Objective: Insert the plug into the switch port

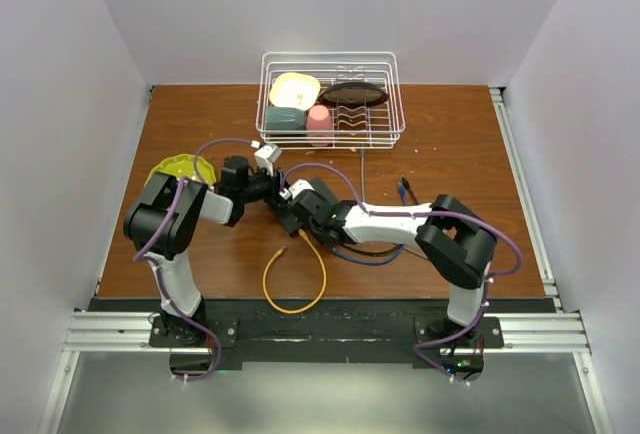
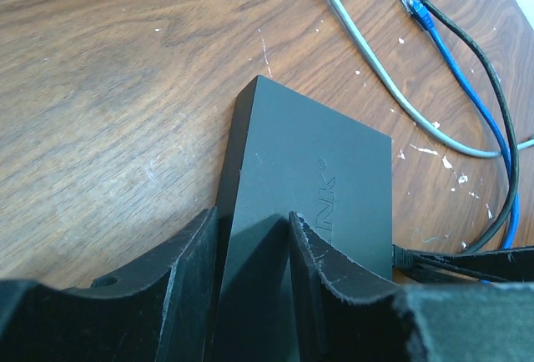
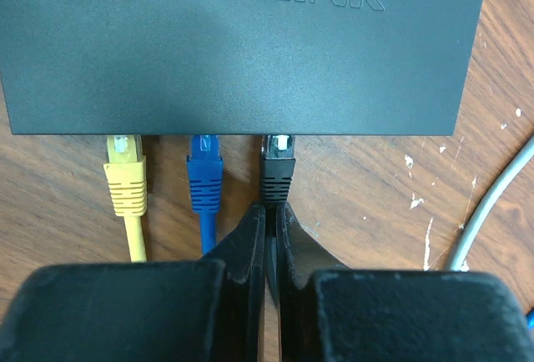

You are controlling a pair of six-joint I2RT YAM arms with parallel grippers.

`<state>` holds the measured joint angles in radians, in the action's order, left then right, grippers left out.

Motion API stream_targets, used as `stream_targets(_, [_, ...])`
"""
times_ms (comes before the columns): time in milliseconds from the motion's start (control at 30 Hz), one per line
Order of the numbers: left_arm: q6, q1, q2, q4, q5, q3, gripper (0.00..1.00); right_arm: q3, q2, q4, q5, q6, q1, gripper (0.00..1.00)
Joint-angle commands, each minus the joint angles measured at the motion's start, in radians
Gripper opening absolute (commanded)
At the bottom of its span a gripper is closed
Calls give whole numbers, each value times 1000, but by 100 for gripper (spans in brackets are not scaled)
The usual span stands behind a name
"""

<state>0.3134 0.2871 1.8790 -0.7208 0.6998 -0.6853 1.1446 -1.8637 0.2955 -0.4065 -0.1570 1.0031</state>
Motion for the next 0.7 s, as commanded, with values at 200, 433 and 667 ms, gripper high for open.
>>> stream_targets(200, [4, 123, -41, 181, 299, 27, 37, 144, -9, -335, -11, -3, -24, 0])
stream_targets(433, [7, 90, -122, 187, 169, 59, 48, 135, 3, -273, 15, -4, -23, 0])
stream_targets(667, [72, -5, -184, 116, 57, 135, 62, 90, 46, -213, 43, -29, -23, 18])
